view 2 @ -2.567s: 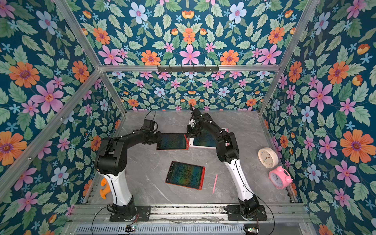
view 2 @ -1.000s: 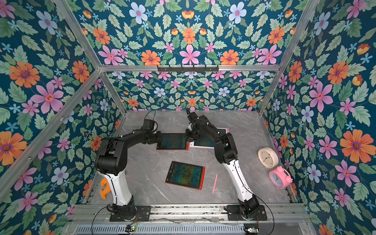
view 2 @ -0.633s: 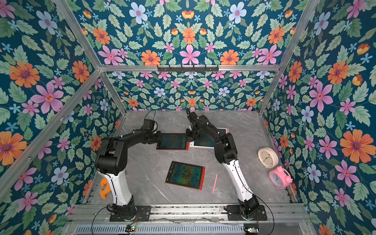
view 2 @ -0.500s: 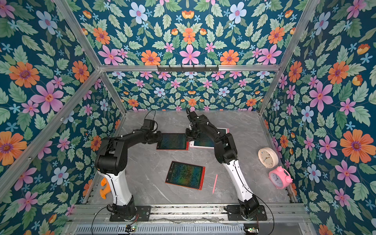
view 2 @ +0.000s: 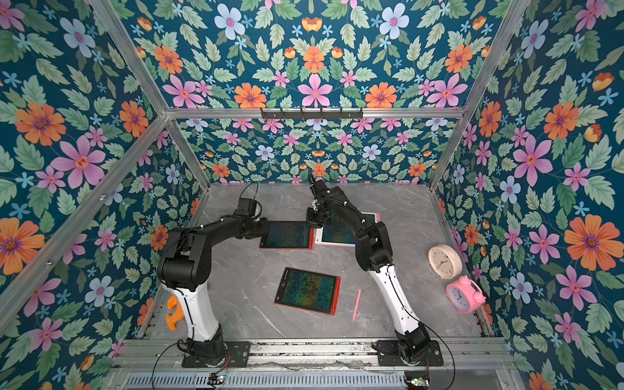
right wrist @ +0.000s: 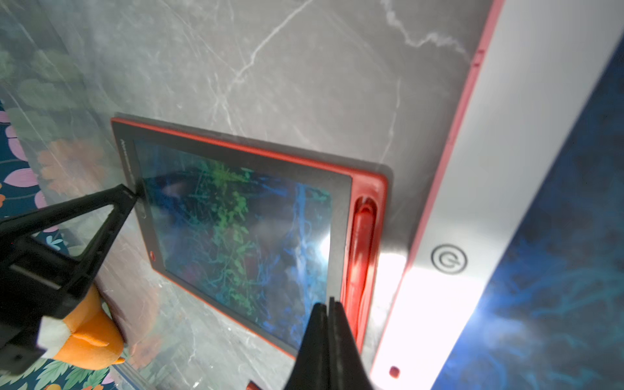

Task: Place the stylus back onto the writing tablet
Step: Place the stylus on the writing tablet.

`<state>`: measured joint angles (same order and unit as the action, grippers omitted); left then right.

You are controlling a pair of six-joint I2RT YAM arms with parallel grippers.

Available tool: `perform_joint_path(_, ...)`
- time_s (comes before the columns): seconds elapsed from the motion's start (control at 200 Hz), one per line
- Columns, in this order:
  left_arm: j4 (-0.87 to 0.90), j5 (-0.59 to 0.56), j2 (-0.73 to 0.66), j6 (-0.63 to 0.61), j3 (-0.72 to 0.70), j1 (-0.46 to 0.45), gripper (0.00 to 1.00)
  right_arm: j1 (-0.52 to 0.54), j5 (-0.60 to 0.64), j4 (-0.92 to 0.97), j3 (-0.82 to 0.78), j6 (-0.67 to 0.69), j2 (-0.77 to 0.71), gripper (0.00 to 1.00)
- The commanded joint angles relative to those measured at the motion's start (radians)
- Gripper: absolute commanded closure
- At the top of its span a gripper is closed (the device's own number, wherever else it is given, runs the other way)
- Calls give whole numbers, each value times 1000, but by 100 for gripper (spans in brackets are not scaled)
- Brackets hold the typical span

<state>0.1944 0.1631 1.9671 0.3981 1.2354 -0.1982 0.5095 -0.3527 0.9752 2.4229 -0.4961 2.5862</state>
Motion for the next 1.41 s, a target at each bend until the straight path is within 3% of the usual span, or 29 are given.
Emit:
perform_joint_path(0.0,101,1,7,2,-8,-1,100,1,0,41,10,5,14,97)
perform_joint_path(0.43,103,-2,12,2,-5,-1,100,4,9,53,27,16,67,100)
perform_joint_path(0.83,106,-2,16,2,-4,0,100,63,334,288,192,89,205,100)
perform_joint_path(1.4,103,4,10,7,-7,-1,100,93,438,369,191,114,203,100)
